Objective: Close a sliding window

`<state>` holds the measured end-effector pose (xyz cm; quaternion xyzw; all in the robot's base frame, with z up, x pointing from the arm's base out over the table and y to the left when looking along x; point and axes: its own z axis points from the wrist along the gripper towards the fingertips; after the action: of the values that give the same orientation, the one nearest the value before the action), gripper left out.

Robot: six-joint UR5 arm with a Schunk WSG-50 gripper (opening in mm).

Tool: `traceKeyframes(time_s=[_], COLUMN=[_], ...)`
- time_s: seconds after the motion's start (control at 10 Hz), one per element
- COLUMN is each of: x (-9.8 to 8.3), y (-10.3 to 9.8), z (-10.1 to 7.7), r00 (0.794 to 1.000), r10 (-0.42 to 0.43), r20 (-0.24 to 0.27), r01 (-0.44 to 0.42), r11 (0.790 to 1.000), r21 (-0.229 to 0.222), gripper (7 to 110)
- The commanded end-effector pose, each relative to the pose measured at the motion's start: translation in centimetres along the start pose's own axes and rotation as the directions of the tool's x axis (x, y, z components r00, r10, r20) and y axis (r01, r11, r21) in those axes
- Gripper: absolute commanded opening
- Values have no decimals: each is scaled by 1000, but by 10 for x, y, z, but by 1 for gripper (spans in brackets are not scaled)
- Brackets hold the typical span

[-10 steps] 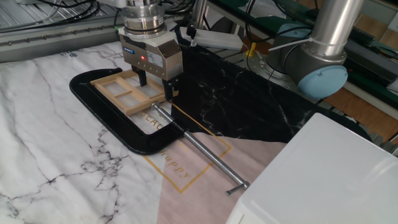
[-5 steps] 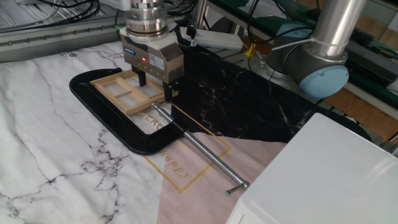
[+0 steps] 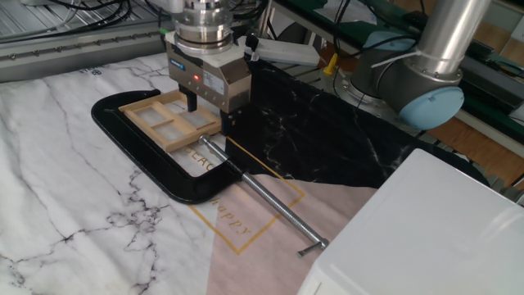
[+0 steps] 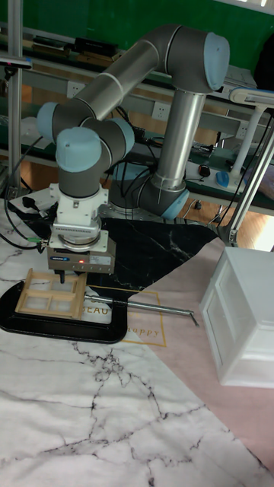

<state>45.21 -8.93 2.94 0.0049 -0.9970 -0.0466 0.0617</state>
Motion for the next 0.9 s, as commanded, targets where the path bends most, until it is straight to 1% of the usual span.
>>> traceKeyframes(time_s=[0.0,0.1,0.3,0.8], x=[-7,-8,-12,-14], y=[22,28,27,28], z=[-12,-10,-2,5], r00=[999,999,1000,999], r10=[33,34,22,32], r20=[5,6,16,15], r01=[-32,-34,-20,-29], r11=[997,993,991,988], r21=[-70,-110,-134,-154], gripper=[88,88,88,88])
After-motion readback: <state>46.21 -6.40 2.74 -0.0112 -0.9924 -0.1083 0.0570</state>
